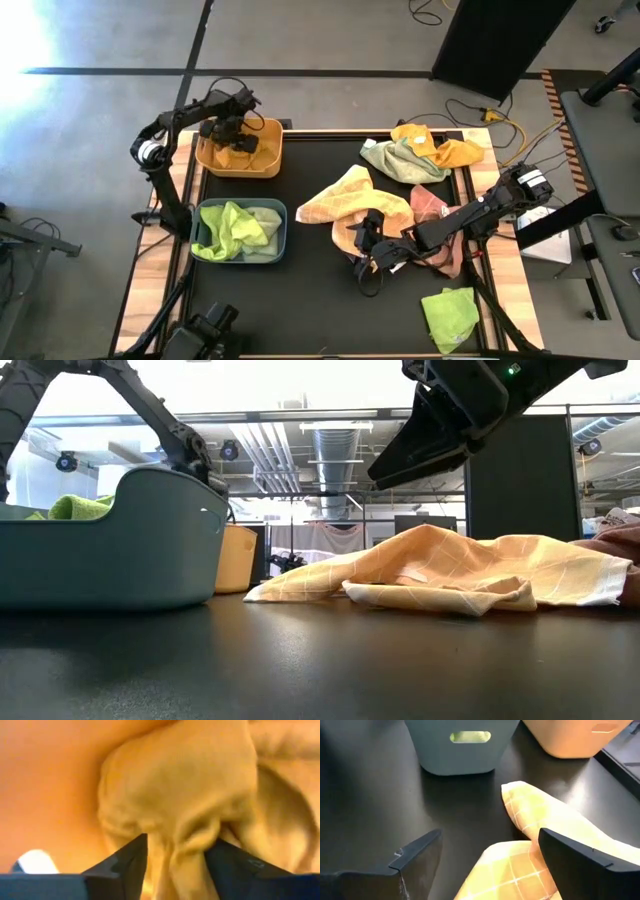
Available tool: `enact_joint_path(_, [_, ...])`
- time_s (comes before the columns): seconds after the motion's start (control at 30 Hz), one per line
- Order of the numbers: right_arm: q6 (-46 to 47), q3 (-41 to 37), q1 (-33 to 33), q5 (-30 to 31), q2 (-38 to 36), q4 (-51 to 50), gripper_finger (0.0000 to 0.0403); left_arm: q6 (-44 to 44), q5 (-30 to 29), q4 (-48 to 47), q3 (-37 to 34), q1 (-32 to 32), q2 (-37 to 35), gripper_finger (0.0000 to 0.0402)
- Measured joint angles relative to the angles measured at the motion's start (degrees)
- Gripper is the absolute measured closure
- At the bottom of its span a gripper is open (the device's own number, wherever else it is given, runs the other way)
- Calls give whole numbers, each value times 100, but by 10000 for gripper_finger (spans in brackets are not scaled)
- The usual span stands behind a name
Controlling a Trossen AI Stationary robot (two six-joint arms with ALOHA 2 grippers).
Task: Sort microfiber towel by color & place in baskets
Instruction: Put the bottom yellow towel into the yellow bin, then put the orange towel into the yellow bin
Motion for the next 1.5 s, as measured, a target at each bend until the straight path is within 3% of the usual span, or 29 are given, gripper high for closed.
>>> enact_joint_path(0.17, [24,0,-17,14,-7,-558,70,436,5,-340,224,-65,-551,184])
enact_joint_path(0.33, [780,0,-142,105,-7,-1799,64,910,31,-82,-16,-447,-1631,173])
enact_joint_path(0.5, [1437,0,-322,1327,-7,-2630,67,1149,613,1136,-809,-1219,-3039,174])
enact_joint_path(0.57, [1428,0,-507,1519,-7,-2582,66,1153,977,1695,-1195,-1661,-3576,175])
enact_joint_path(0.9, [-44,0,-1840,108,393,-2247,89,2049,1255,4046,-3098,-4645,-5460,175])
enact_joint_path(0.97, [-66,0,-1976,-166,543,-2235,105,1938,1232,4268,-3304,-5104,-5693,175])
enact_joint_path(1.1, [40,112,-2038,-86,790,-2166,163,1743,1223,4485,-3561,-5742,-6001,175])
enact_joint_path(1.2, [-203,357,-2000,196,846,-2143,236,1694,1220,4538,-3618,-5886,-6095,175])
enact_joint_path(1.33, [-890,821,-1915,528,742,-2136,362,1653,1123,4575,-3590,-5876,-6044,175])
enact_joint_path(1.5, [-1786,1488,-1828,758,527,-1933,390,1807,436,4893,-3423,-5863,-5747,175])
